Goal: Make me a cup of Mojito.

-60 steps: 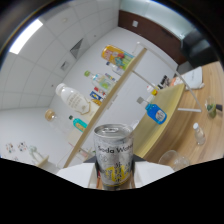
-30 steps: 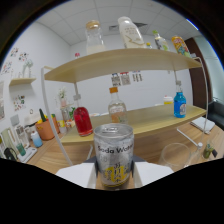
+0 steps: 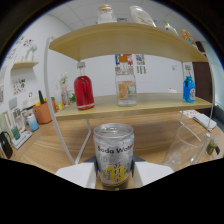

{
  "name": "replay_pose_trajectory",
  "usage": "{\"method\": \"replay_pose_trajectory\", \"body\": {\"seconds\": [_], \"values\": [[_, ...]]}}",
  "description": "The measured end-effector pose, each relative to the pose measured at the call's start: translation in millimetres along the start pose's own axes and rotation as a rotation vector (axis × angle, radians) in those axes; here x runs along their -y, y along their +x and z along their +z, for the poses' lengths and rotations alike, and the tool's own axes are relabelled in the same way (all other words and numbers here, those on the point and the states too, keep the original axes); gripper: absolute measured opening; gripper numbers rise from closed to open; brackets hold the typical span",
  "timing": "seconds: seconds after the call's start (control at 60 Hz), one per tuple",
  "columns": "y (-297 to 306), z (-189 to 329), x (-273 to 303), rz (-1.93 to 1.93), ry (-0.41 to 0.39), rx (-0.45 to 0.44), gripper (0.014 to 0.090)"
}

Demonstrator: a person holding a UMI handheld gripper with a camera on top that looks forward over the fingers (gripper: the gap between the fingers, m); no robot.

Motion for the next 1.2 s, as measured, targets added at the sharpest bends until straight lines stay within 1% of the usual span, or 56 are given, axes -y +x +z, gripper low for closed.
{"method": "replay_pose_trajectory", "body": {"seconds": [0.2,0.333,0.383,0.417,0.467,0.517,0.567,0.617,0.7,0.75,0.85,1.017,1.2], "values": [[-4,-8,-6,-0.056,0.006,0.008,0.0535],[-1,-14,-11,-0.095,-0.020,-0.002,0.0550],[1,-15,-12,-0.100,-0.038,-0.013,0.0591],[2,-17,-13,-0.104,-0.051,-0.021,0.0631],[4,-21,-11,-0.107,-0.065,-0.031,0.0783],[1,-27,-9,-0.104,-0.085,-0.030,0.0854],[1,-35,-5,-0.096,-0.106,-0.041,0.0851],[3,-44,3,-0.085,-0.111,-0.064,0.0857],[-11,-65,22,-0.060,-0.095,-0.032,0.0853],[-13,-78,27,-0.055,-0.110,-0.032,0.0856],[-17,-104,34,-0.044,-0.133,-0.005,0.0857],[6,-139,34,-0.063,-0.158,-0.020,0.0859],[44,-160,27,-0.083,-0.180,-0.052,0.0861]]}}
